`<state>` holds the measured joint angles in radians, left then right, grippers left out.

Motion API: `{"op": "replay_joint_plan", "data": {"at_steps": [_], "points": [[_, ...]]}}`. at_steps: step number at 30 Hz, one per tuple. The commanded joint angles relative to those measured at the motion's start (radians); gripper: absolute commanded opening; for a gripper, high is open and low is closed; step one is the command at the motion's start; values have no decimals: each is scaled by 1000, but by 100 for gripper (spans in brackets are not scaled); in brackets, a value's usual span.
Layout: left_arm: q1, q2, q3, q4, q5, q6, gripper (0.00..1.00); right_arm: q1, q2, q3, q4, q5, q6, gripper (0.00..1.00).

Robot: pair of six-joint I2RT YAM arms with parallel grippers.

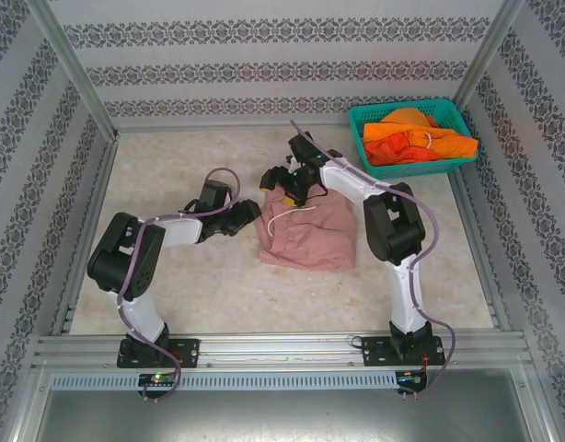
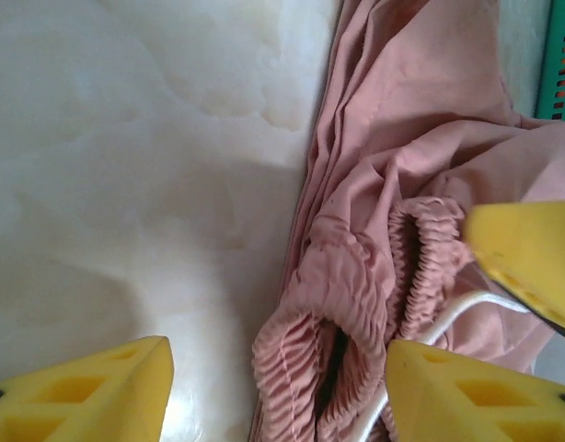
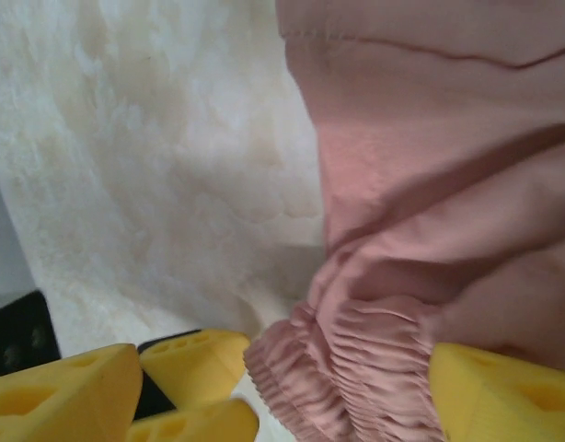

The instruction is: Fold and stack the shorts

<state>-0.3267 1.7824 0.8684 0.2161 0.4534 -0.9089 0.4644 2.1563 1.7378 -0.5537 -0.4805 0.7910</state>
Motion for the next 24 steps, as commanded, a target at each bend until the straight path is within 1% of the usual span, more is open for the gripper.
{"op": "replay_joint_plan", "data": {"at_steps": [1,4,7,8,11,13,16,18,24], "points": [[13,44,51,87,33,-26,59,-9,-143,-12,-93,193,-101,75],[14,80,85,93,41,-31,56,2,-149,0,-168,294,-168,72],[13,120,115,100,54,-40,50,22,-117,23,-217,342,-209,70],[13,133,126,98,63,-43,46,28,-104,32,-227,346,-214,70],[13,167,144,102,94,-52,30,46,-58,67,-246,353,-223,70],[13,169,136,106,89,-50,19,60,-23,96,-260,361,-228,70],[13,168,123,113,87,-50,6,77,24,134,-282,369,-235,70],[13,172,116,119,90,-50,0,84,48,147,-285,363,-231,70],[14,177,95,142,95,-58,0,104,88,159,-278,364,-219,69]]}}
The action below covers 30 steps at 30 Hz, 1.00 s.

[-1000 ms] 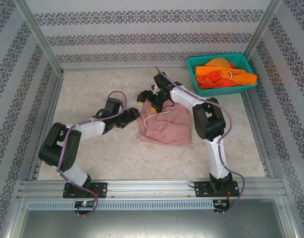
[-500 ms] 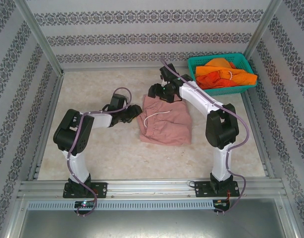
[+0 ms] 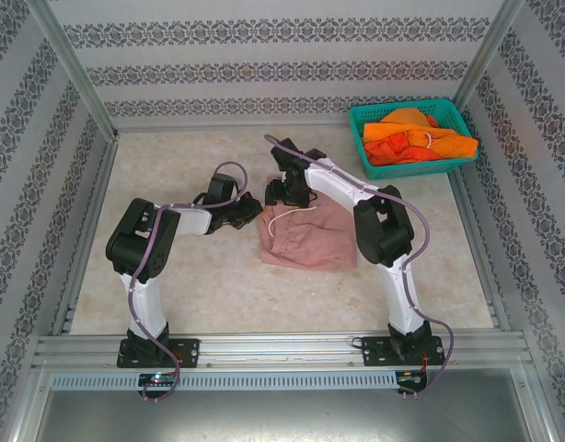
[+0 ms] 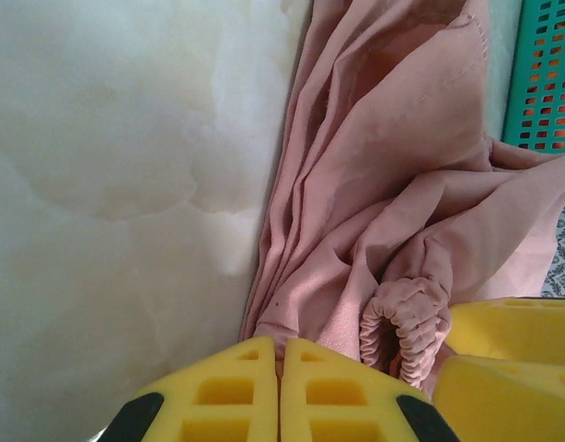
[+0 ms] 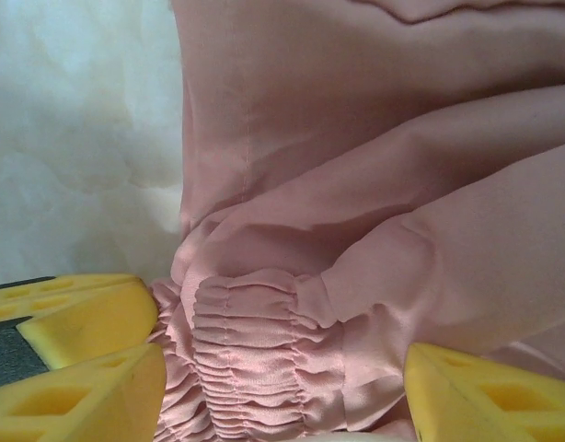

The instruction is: Fold and stack the shorts

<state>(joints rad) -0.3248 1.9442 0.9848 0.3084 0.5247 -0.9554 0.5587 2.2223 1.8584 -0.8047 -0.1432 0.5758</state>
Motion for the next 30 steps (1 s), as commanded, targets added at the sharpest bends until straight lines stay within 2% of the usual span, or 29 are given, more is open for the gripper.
{"op": "replay_joint_plan", "data": {"at_steps": [1,3,7,11,16,19,24,30], "points": [[11,16,-24,51,23,-12,0,14,29,40,-27,29,-4,69],[10,19,-28,58,26,-15,0,20,46,46,-36,41,-9,65],[12,19,-32,61,28,-15,0,26,86,78,-80,89,-26,49],[11,18,-26,62,29,-17,0,36,113,108,-109,121,-47,37],[10,14,-17,61,31,-16,0,43,122,121,-104,114,-63,12],[10,4,-2,35,27,1,0,43,109,109,-76,82,-66,0],[10,-21,14,3,27,19,0,27,34,58,-20,45,-63,0],[1,-89,93,-97,36,85,0,-8,-216,-145,165,9,-37,0]]}}
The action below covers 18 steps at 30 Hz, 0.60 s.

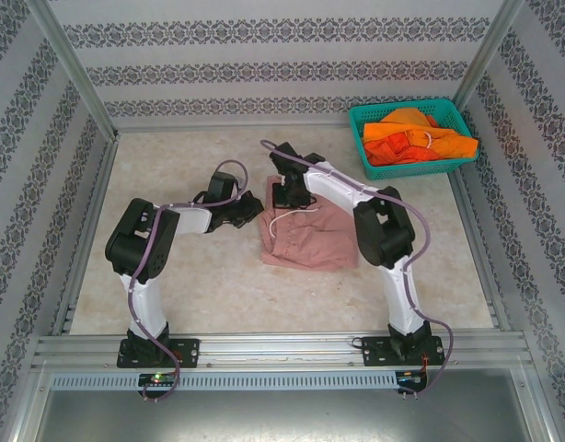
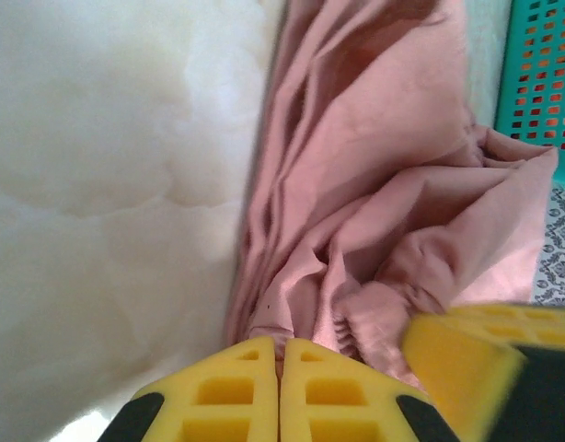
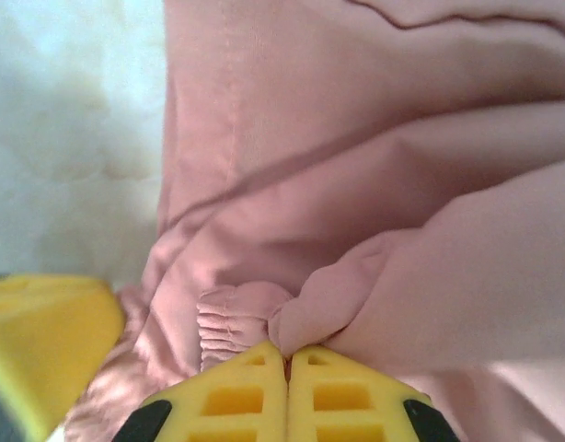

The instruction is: Fold and stack the shorts

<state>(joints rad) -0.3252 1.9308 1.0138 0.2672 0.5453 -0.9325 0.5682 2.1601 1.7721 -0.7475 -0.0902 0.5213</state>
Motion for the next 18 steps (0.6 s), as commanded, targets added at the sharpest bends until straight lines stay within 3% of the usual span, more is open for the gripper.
{"op": "replay_joint_plan", "data": {"at_steps": [1,8,12,15,18], "points": [[1,-87,84,-81,18,74,0,-24,-189,-87,134,-54,21,0],[0,-54,243,-180,64,138,0,-39,-274,-151,202,-131,6,0],[0,30,332,-190,112,141,0,-42,-248,-141,234,-164,30,0],[9,94,402,-251,88,184,1,-45,-195,-122,257,-166,74,0],[42,121,419,-277,29,220,23,-51,-126,-125,354,-206,169,0]]}}
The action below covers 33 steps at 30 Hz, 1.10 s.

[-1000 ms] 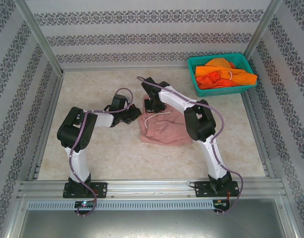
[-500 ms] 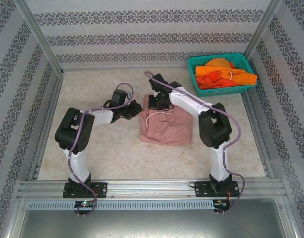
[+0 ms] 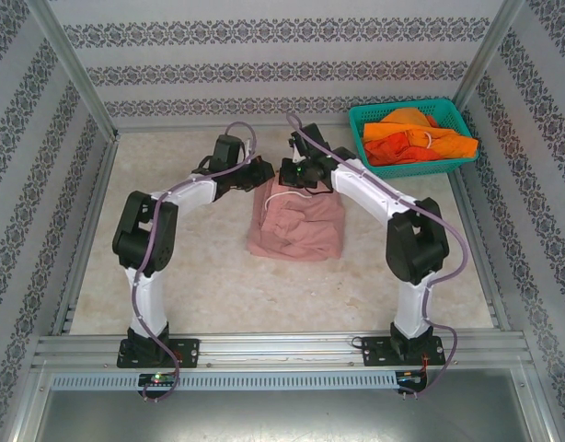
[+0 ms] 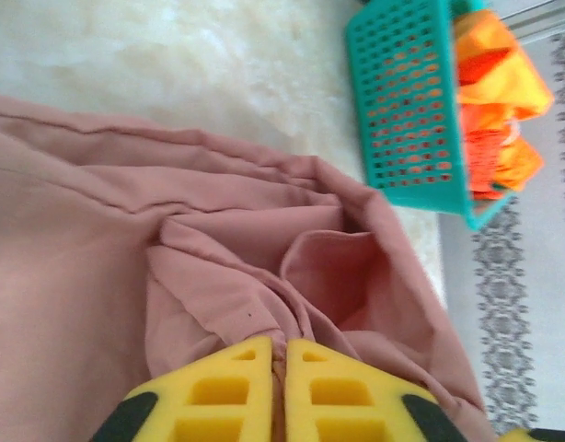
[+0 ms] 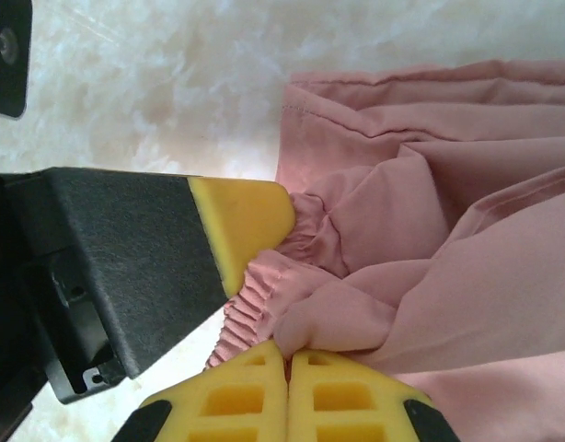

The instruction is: Fold and stack the shorts

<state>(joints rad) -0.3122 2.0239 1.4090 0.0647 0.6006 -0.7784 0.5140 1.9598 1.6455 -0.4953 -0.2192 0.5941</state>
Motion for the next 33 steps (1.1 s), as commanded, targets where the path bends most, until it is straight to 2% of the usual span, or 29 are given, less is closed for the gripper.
{"op": "replay_joint_plan", "data": {"at_steps": [1,2,4,6,11,13,16,18,20,23,28,33], "points": [[47,27,17,-72,-43,67,32,2,101,-6,155,-100,137,0],[67,21,10,-71,-54,70,45,1,128,-15,219,-129,185,0],[106,-3,-6,-71,-71,74,60,3,184,-34,349,-177,290,1],[143,-46,-29,-71,-84,75,72,5,256,-6,395,-198,358,17],[192,-211,-137,-76,-109,107,83,5,329,92,322,-169,333,56],[196,-279,-191,-79,-123,108,87,7,291,94,295,-148,298,64],[202,-383,-287,-57,-135,92,95,22,201,97,187,-69,203,72],[205,-447,-340,-58,-150,84,100,51,153,121,58,20,127,75],[213,-512,-388,-69,-162,81,100,92,143,181,-103,126,42,77],[227,-603,-445,-106,-201,85,100,146,173,246,-253,237,-20,78],[259,-736,-531,-130,-259,80,100,211,309,377,-414,317,-51,78],[278,-787,-555,-161,-254,91,100,240,467,547,-552,351,-92,69]]}}
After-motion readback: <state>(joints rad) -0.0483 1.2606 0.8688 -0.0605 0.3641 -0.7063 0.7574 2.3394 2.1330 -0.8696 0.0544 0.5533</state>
